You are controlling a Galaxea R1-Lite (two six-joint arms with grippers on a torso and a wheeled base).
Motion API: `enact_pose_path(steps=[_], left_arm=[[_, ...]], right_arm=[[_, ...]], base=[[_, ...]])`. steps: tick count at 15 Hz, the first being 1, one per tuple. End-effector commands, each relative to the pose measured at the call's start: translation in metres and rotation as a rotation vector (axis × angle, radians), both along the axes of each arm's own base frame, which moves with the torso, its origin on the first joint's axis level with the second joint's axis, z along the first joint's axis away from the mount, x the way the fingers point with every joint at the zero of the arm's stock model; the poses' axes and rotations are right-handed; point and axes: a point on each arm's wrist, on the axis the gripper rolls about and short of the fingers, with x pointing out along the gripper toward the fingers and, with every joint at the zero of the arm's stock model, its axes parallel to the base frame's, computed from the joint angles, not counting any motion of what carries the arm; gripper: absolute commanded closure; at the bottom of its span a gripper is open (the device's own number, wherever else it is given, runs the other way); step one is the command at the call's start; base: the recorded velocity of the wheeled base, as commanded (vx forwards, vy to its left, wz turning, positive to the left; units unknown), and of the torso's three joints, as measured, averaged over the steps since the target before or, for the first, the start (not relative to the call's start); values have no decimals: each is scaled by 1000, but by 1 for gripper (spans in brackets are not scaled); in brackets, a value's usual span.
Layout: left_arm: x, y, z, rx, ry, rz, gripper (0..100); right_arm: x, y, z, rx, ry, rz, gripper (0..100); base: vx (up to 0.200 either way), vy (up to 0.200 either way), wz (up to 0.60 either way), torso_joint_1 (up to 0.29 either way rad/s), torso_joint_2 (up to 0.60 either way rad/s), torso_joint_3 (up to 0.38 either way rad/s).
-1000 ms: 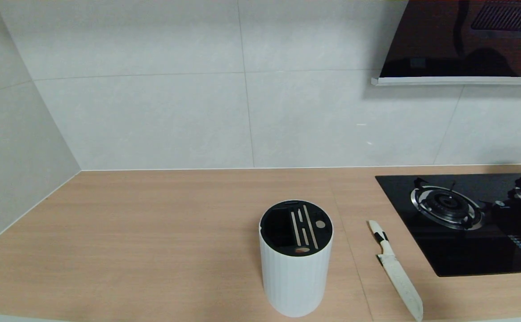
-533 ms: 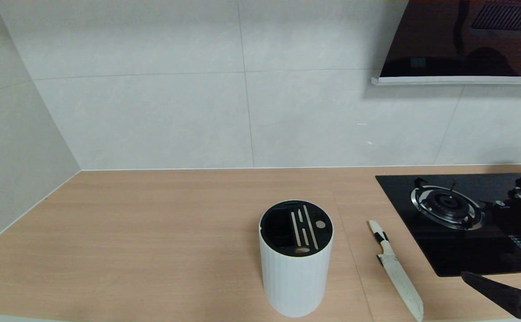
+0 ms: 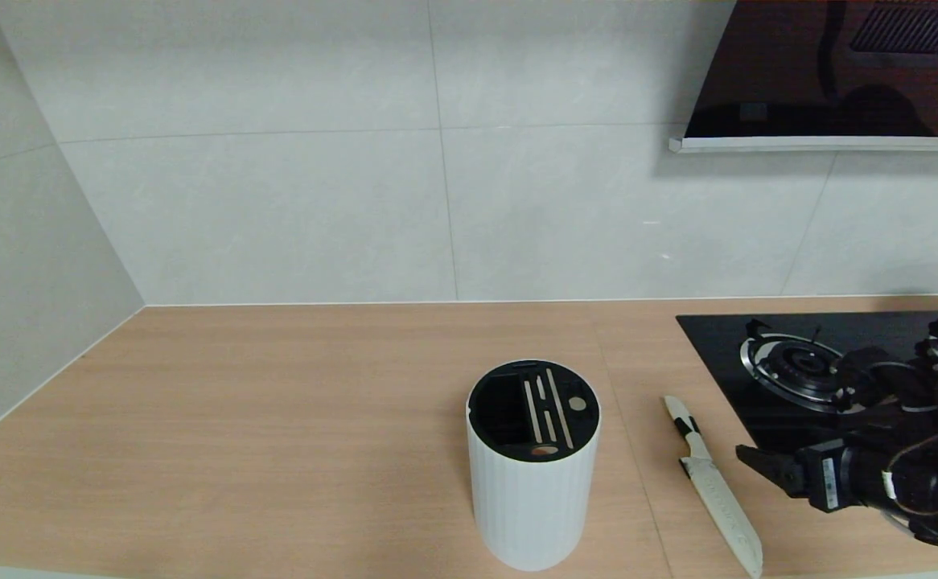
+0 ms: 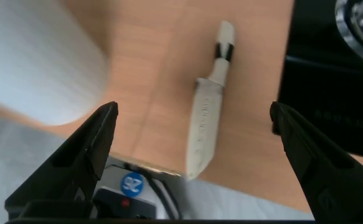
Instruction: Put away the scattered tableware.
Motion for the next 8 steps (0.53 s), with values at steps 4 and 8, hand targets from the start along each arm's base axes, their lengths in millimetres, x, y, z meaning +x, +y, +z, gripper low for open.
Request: enact_pose_path(steps=[4, 8], left_arm=[[0, 0, 0, 0, 1, 0, 0], [0, 0, 0, 0, 1, 0, 0]], right_arm=[[44, 30, -29, -54, 98, 35, 0], [61, 36, -62, -78, 169, 26, 0]], base=[[0, 0, 0, 0, 0, 0], [0, 0, 0, 0, 0, 0]])
